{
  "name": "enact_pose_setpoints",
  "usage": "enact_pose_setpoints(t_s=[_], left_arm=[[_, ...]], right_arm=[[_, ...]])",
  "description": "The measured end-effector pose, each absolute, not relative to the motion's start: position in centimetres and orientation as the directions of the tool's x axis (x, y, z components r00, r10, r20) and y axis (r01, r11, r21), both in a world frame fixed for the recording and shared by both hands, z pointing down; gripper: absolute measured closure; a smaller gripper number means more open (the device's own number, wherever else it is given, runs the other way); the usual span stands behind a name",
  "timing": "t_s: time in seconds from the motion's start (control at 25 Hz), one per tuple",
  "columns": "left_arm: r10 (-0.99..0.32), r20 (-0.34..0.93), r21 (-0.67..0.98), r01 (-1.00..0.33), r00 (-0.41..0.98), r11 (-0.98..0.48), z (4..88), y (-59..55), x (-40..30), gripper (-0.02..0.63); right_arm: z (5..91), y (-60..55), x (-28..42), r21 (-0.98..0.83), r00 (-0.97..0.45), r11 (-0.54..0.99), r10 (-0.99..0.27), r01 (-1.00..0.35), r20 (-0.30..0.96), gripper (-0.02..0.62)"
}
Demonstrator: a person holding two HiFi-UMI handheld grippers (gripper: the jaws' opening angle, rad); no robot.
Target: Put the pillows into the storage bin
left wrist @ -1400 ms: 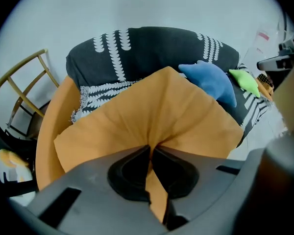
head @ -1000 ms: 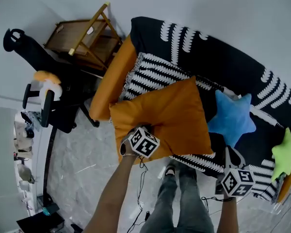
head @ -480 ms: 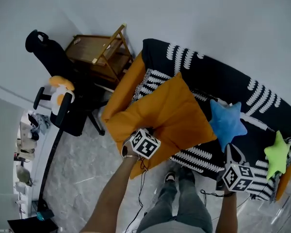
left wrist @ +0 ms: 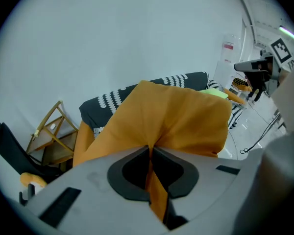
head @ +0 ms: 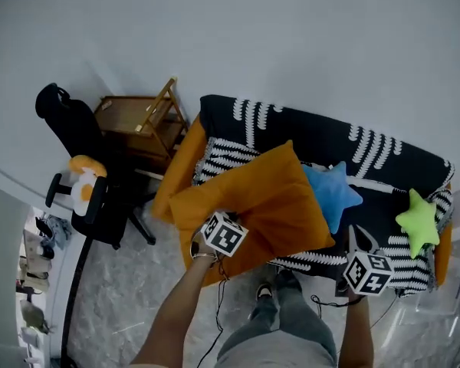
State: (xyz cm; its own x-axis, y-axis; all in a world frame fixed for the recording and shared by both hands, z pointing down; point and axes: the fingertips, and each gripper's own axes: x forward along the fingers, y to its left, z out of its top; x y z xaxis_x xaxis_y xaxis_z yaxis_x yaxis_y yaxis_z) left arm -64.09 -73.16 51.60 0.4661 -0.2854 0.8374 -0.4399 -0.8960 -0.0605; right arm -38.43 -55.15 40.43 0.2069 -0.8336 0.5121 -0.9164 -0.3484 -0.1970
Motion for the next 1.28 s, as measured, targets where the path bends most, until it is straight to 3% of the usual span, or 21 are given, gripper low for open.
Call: enact_pose_setpoints(t_s=[0.32, 0.64, 1.08, 1.28], left_arm=[[-0.184, 0.806, -0.061, -0.230, 0.563, -0.971, 47.9, -67.3, -57.0, 0.590], [-0.029, 0.798, -0.038, 0.001, 0.603, -0.999, 45.7, -57.2, -47.1, 0.589], [0.119, 0.790, -0.024, 0.223, 0.602, -0.975, 44.0, -38.9, -34.3, 0.589], [0.162, 0.788, -0.020, 0.287, 0.595, -0.958, 44.0, -30.7, -28.6, 0.589]], right_arm=[[36.7, -44.6, -35.0, -0.173, 0.413, -0.533, -0.789, -0.828, 0.455, 0.594], [34.7, -28.8, -28.8, -0.201, 0.642, -0.753, -0.645, -0.626, 0.415, 0.594], [36.8, -3.9, -22.9, -0.220, 0.789, -0.915, -0.402, -0.337, 0.464, 0.594], [37.8, 5.2, -20.2, -0.215, 0.811, -0.938, -0.344, -0.273, 0.473, 0.594]])
